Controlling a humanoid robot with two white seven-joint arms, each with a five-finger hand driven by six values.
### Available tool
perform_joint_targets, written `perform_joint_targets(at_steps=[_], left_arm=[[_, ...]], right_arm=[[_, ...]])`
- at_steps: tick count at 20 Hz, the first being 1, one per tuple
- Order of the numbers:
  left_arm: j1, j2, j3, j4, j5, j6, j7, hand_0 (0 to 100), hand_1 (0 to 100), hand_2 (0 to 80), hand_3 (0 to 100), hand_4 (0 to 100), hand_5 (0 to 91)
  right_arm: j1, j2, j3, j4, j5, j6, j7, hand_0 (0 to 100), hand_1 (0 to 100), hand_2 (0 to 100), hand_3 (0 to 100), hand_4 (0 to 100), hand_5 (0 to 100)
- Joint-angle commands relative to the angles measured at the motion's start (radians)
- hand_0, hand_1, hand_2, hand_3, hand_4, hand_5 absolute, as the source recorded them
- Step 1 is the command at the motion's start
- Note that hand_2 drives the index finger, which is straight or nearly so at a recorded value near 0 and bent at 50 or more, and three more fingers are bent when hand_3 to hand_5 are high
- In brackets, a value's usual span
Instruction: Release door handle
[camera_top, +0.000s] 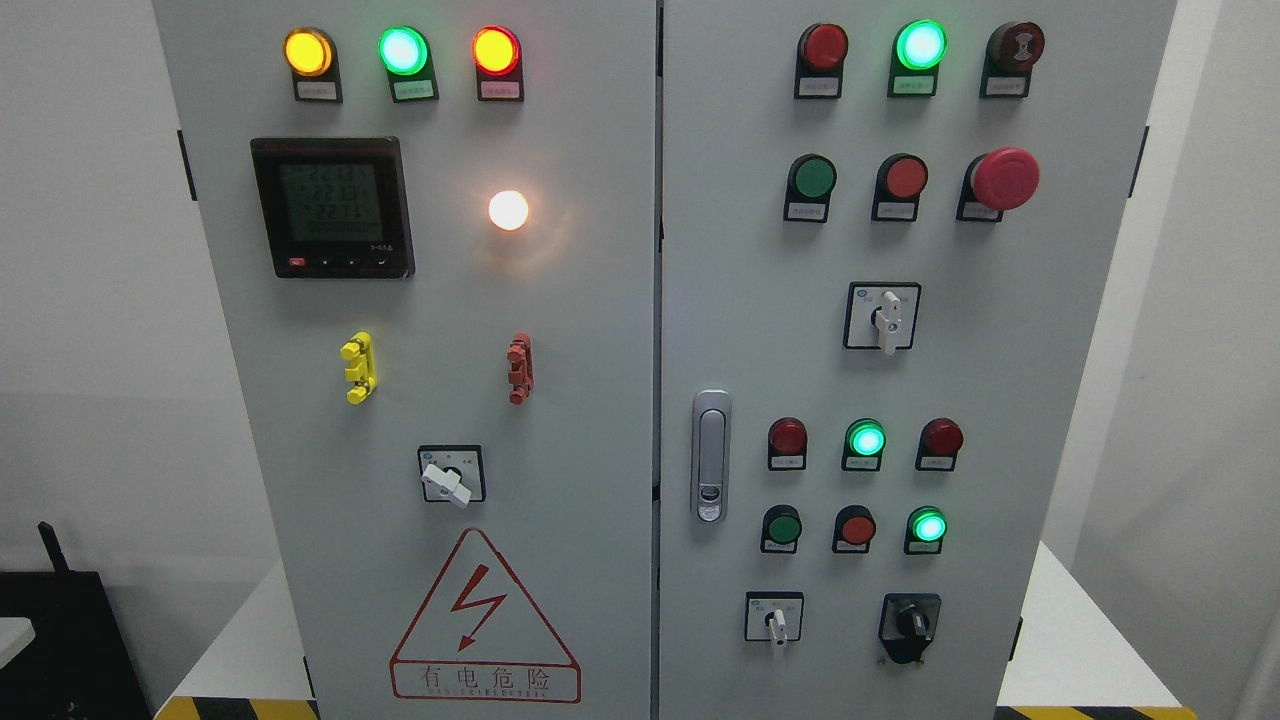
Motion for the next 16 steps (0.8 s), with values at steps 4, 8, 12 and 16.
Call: perform_joint_targets(at_steps=[4,8,12,16], left_arm=[[-0.003,0.0,0.002,0.009,0.0,0.001,0.001,12,39,0.0,0,0,0.0],[-0.003,0.0,0.002,0.009,0.0,-0.001,0.001,12,39,0.0,0,0,0.0],[-0.003,0.0,0.002,0.009,0.0,-0.001,0.001,12,39,0.0,0,0,0.0],[-0.003,0.0,0.002,0.009,0.0,-0.001,0.001,12,39,0.0,0,0,0.0]], right_arm=[[-0.001,-0.024,-0.018,0.0,0.015,0.0,-0.003,43,0,0,0,0,0],[-0.001,-0.024,-0.018,-0.001,0.037,-0.004,-0.003,43,0,0,0,0,1],[0.002,-0.024,-0.017,-0.001,0.072,-0.008,-0.003,44,0,0,2,1,4],[0.024,-0.024,-0.017,-0.001,0.086,-0.017,-0.003,44,0,0,3,3,5]])
